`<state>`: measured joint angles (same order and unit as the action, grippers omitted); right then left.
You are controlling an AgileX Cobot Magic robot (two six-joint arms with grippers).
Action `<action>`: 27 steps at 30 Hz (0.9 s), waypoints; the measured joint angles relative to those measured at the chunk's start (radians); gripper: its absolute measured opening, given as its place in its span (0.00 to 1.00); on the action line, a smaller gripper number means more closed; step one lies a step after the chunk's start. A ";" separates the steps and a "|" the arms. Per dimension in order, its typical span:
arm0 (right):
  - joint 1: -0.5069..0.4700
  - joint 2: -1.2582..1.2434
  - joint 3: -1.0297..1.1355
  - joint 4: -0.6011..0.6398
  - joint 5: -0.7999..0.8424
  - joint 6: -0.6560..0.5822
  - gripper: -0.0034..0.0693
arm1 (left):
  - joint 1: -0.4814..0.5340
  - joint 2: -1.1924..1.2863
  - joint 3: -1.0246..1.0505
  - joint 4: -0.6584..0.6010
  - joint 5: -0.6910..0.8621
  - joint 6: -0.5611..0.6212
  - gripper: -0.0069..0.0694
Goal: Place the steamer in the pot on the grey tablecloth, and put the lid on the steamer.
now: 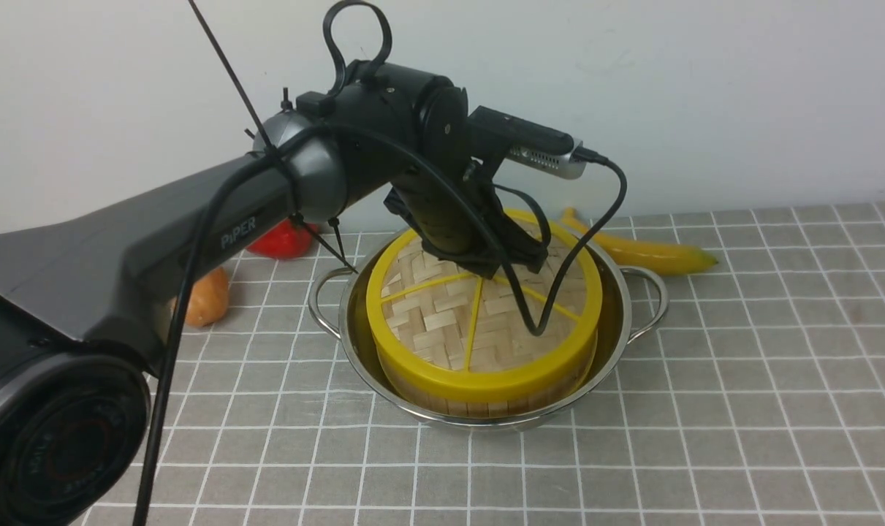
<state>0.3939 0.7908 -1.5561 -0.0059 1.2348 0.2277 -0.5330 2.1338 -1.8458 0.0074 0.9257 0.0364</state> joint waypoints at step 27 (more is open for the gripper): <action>0.000 -0.001 0.051 0.006 -0.001 -0.031 0.47 | 0.000 -0.095 -0.345 0.229 0.287 0.000 0.19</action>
<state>0.3939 0.7900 -1.5054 0.0000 1.2336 0.1968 -0.5330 2.0389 -2.1909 0.2361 1.2126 0.0364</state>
